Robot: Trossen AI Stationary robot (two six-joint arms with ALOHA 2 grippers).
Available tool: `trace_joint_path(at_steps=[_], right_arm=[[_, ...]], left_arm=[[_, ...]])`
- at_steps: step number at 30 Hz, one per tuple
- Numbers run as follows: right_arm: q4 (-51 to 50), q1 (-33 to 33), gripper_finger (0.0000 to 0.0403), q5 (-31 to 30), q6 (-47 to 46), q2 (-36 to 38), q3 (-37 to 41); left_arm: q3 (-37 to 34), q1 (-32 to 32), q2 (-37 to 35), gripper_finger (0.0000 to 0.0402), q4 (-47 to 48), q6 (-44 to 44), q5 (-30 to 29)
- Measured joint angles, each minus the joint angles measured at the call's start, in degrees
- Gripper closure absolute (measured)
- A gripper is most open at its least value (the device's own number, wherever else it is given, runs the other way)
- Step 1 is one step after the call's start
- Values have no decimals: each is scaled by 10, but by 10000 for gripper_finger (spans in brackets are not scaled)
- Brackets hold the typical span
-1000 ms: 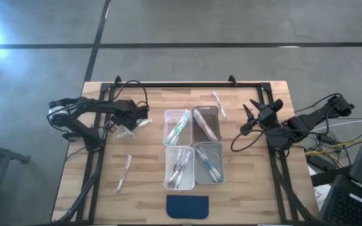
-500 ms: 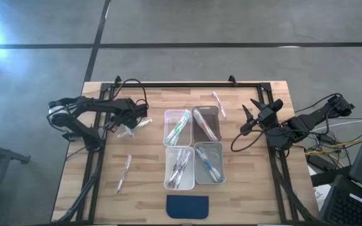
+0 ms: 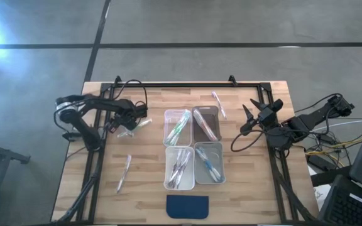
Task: Pick & Place Toothbrushes
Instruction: Put the blue toothbrush into the gray bin
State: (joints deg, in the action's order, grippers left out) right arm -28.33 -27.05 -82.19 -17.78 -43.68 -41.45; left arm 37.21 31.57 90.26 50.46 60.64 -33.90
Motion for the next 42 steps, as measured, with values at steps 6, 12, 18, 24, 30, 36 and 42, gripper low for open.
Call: trace_joint_path(at_steps=[6,12,18,24,30,36,42], right_arm=[[0,0,225,0,3,0,0],[0,0,212,0,5,0,0],[-1,0,207,0,13,0,0],[-1,0,216,0,13,0,0],[-1,0,233,0,13,0,0],[-1,0,249,0,13,0,0],[-1,0,260,0,13,0,0]], left_arm=[[0,9,18,198,-19,43,-34],[0,18,32,222,-32,64,-56],[0,18,42,290,-54,63,-68],[0,16,42,355,-56,53,-72],[0,5,43,356,-55,46,-76],[7,-18,32,362,-33,38,-84],[35,-49,3,375,5,-6,-87]])
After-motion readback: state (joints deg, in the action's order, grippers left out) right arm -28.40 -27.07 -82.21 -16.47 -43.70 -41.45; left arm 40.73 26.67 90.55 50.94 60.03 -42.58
